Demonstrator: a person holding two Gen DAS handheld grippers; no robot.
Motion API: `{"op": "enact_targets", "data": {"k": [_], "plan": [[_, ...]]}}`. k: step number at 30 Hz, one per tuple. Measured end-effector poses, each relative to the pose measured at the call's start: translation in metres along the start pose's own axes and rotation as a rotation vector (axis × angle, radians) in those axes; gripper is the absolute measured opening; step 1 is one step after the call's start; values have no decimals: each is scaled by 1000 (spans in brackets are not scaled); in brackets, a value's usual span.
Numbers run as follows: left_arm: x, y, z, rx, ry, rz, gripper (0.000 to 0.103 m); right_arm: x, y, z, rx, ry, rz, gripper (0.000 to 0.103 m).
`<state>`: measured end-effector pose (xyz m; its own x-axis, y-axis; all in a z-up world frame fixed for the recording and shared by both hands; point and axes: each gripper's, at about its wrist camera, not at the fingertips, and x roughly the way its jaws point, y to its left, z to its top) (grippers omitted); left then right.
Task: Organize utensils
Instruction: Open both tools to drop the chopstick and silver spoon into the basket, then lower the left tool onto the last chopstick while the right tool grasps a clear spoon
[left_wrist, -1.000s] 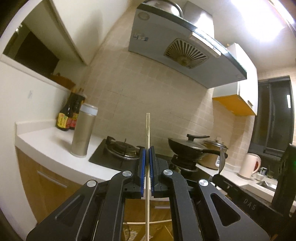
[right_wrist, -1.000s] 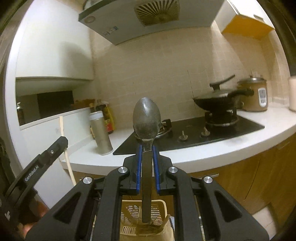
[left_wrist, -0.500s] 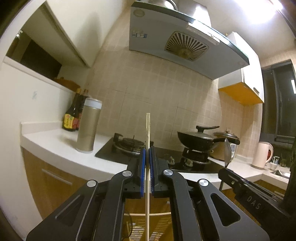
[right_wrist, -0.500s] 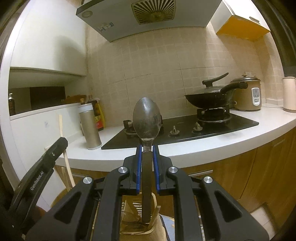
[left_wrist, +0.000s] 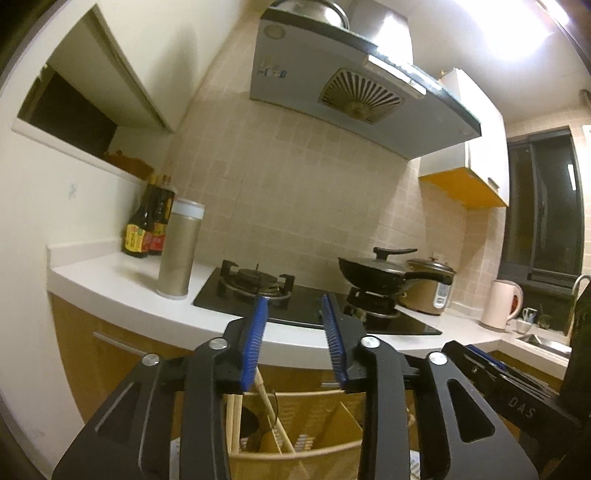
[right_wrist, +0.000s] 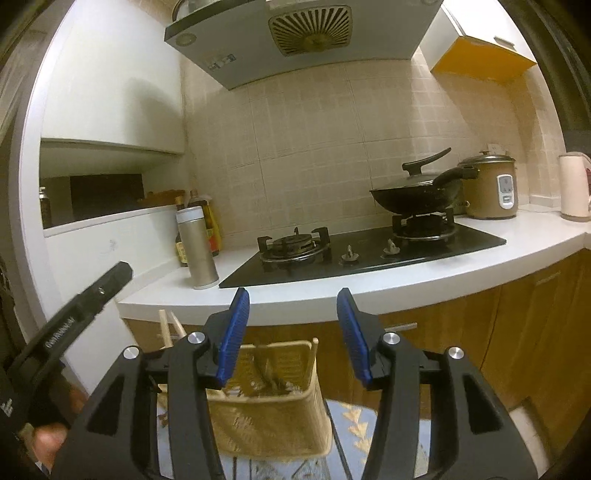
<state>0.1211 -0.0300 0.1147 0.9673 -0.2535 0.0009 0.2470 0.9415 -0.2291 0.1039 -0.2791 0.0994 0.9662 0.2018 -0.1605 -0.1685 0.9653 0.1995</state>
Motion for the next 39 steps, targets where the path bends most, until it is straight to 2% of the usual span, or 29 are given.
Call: {"op": "enact_targets", "data": {"k": [1,7,10,14,16,20,21,22,23,24,28,31,33,37,39], "plan": [[-9,-1,3,3,0,-7,39,-8,1,0,-2,9,2,46],[-56,-10,8,44,29,-57,42,-43,13,-10,-41,74,2,46],[-73,-11,5,60,60,-72,48,-54,19,-19,-62,125,-7,46],[-89,-12,-5,92,106,-11,61,-60,27,-38,-94,237,-38,46],[-94,-8,-14,95,159,13,63,-59,30,-48,-102,299,-55,46],[-89,6,-39,67,317,43,63,-55,31,-76,-98,461,-69,46],[-85,10,-48,67,376,86,63,-55,31,-85,-89,500,-60,46],[-79,12,-58,92,438,168,63,-55,31,-92,-81,531,-54,46],[-76,13,-66,113,475,212,63,-54,31,-99,-78,551,-51,46],[-74,15,-77,125,518,218,63,-54,30,-106,-75,567,-51,46],[-75,21,-111,95,599,142,63,-57,20,-133,-21,587,-11,46],[-67,19,-129,116,709,68,63,-53,12,-152,-1,682,-60,46],[-63,16,-138,130,776,26,63,-50,8,-161,28,743,-56,46],[-53,21,-153,112,901,3,60,-51,8,-172,39,828,-75,46],[-50,27,-158,88,948,-22,55,-52,9,-177,42,853,-88,46]]}}
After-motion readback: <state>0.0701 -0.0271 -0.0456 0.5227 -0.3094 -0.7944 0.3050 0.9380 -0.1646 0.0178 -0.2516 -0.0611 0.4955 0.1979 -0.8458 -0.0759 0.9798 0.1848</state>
